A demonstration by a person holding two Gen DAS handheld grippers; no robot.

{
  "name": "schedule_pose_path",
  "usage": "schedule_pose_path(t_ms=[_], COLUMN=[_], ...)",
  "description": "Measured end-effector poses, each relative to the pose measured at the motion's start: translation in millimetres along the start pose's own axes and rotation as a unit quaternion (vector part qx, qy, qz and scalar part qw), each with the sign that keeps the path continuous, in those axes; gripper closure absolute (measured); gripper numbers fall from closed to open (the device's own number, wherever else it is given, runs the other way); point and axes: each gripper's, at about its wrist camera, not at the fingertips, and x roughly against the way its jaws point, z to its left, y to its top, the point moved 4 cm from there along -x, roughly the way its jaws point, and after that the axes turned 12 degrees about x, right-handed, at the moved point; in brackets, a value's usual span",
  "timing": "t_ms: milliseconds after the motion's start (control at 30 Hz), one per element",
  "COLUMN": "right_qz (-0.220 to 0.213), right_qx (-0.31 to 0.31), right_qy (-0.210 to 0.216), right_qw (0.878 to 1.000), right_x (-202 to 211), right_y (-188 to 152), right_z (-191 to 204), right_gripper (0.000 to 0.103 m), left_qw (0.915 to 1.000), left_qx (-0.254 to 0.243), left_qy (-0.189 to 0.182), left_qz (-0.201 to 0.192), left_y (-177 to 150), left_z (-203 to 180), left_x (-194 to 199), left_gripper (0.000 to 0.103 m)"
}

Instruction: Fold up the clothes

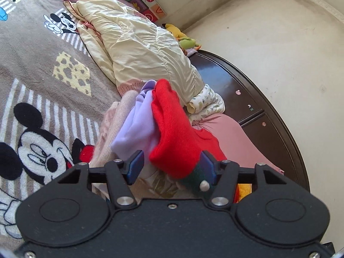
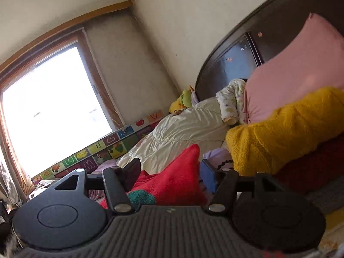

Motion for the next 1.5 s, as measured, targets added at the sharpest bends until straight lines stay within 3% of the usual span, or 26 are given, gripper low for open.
schedule_pose_path(t_ms=[67, 100, 133, 267, 300, 467, 600, 800, 900, 1033, 1167, 1267, 1333, 1467, 1500], right_qz=[0.006, 0.009, 0.015, 0.123, 0.128, 0.146, 0.140, 0.106, 0.099, 0.132, 0.213, 0.275, 0.300, 0.335, 0.339], right_qx=[0.040, 0.060, 0.076, 0.036, 0.035, 0.024, 0.042, 0.020, 0.002, -0.046, -0.088, -0.080, -0.071, -0.041, -0.030], right_qy=[0.029, 0.043, 0.056, 0.049, 0.045, 0.045, 0.051, 0.043, 0.053, 0.098, 0.159, 0.205, 0.237, 0.288, 0.296], right_qw=[0.999, 0.997, 0.995, 0.991, 0.990, 0.988, 0.988, 0.993, 0.994, 0.985, 0.960, 0.936, 0.921, 0.896, 0.892], right_x=[-10.3, -15.3, -21.9, -78.9, -81.3, -83.2, -54.2, -12.2, 28.6, 92.2, 160.5, 212.6, 242.3, 291.5, 299.8], right_y=[7.4, 11.0, 13.3, -16.3, -21.5, -28.9, -34.3, -23.7, -27.2, -53.4, -86.5, -106.2, -111.4, -108.1, -106.0], right_z=[9.1, 13.7, 17.0, -1.6, -4.7, -9.9, 6.5, 6.7, 6.7, 13.8, 42.1, 83.9, 111.9, 166.3, 178.5], right_gripper=[0.041, 0.043, 0.043, 0.044, 0.043, 0.043, 0.042, 0.042, 0.038, 0.036, 0.031, 0.024, 0.017, 0.006, 0.005], left_qw=[1.0000, 0.9999, 0.9999, 0.9995, 0.9994, 0.9985, 0.9981, 0.9986, 0.9987, 0.9968, 0.9930, 0.9798, 0.9663, 0.9171, 0.9094], left_qx=[-0.004, -0.006, -0.008, -0.016, -0.018, -0.028, -0.036, -0.040, -0.034, -0.043, -0.056, -0.102, -0.126, -0.179, -0.175], left_qy=[0.006, 0.009, 0.012, 0.025, 0.028, 0.043, 0.047, 0.034, 0.032, 0.051, 0.075, 0.137, 0.193, 0.323, 0.342], left_qz=[0.003, 0.004, 0.005, 0.010, 0.012, 0.018, 0.017, -0.003, -0.020, -0.045, -0.072, -0.103, -0.114, -0.149, -0.160], left_y=[-2.7, -4.1, -5.5, -10.9, -12.3, -19.0, -28.2, -40.7, -58.9, -94.8, -130.7, -157.5, -171.3, -198.8, -203.3], left_z=[-2.5, -3.8, -5.1, -10.1, -11.4, -17.7, -12.7, -9.3, 1.9, 21.4, 38.9, 38.0, 37.3, 38.5, 41.9], left_x=[-6.2, -9.3, -12.4, -24.7, -27.8, -43.1, -24.2, 47.8, 105.2, 188.0, 270.1, 324.9, 351.2, 392.7, 401.8], left_gripper=[0.055, 0.066, 0.069, 0.069, 0.065, 0.065, 0.066, 0.062, 0.052, 0.040, 0.027, 0.018, 0.012, 0.011, 0.009])
